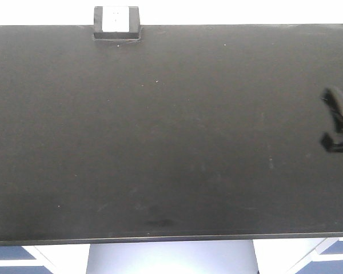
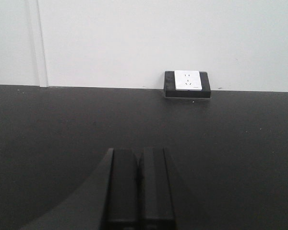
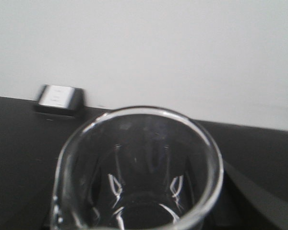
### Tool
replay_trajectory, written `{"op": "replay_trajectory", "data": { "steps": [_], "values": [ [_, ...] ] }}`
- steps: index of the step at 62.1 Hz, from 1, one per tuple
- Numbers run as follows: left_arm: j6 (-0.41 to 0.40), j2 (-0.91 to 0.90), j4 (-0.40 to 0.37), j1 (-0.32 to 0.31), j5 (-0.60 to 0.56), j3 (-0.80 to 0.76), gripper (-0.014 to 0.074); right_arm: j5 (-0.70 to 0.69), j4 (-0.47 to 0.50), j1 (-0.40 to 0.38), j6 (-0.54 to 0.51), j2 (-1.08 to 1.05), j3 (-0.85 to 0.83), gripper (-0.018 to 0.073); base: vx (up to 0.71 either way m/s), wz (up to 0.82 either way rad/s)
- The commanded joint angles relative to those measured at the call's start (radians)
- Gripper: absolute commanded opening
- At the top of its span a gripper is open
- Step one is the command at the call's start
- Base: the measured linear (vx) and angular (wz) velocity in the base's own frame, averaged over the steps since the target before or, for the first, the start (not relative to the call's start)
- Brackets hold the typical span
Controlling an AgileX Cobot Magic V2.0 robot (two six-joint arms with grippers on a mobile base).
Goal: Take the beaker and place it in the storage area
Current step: 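Hold the beaker while the base drives up to the bench with the socket, then extend the right arm and lower the beaker onto the bench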
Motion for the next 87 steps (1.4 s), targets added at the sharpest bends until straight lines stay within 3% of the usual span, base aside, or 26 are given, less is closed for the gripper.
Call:
{"op": "replay_trajectory", "data": {
  "steps": [1, 18, 29, 33, 43, 50, 55, 68, 87],
  "values": [
    [-0.007, -0.019, -0.006, -0.006, -0.085, 0.022, -0.0008, -0.243, -0.039, -0.001, 0.000, 0.110, -0.036, -0.0006, 0.00, 0.00],
    [-0.007, -0.019, -0.006, -0.006, -0.085, 0.022, -0.0008, -0.330, -0.070, 0.011, -0.002, 0.413, -0.171, -0.0005, 0.00, 0.00],
    [-0.007, -0.019, -0.006, -0.006, -0.085, 0.022, -0.0008, -0.295, -0.034, 0.157, -0.074, 0.566, -0.288, -0.0003, 0.00, 0.00],
    [-0.007, -0.019, -0.006, -0.006, -0.085, 0.022, -0.0008, -0.251, 0.039, 0.231, -0.155, 0.624, -0.329, -0.0003, 0.00, 0.00],
    [-0.007, -0.019, -0.006, -0.006, -0.085, 0.022, -0.0008, -0.234, 0.325, 0.359, -0.385, 0.769, -0.414, -0.0003, 0.00, 0.00],
    [-0.007, -0.019, -0.006, -0.006, -0.085, 0.022, -0.0008, -0.288, 0.484, 0.415, -0.519, 0.876, -0.446, -0.0003, 0.00, 0.00],
    [-0.007, -0.019, -0.006, -0.006, -0.085, 0.022, -0.0008, -0.356, 0.545, 0.445, -0.550, 0.951, -0.458, -0.0003, 0.00, 0.00],
    [-0.007, -0.019, -0.006, -0.006, -0.085, 0.022, -0.0008, -0.427, 0.550, 0.499, -0.549, 1.117, -0.507, -0.0001, 0.00, 0.00],
    [-0.007, -0.019, -0.006, -0.006, -0.085, 0.022, -0.0008, -0.550, 0.552, 0.500, -0.548, 1.259, -0.512, -0.0001, 0.00, 0.00]
  ]
}}
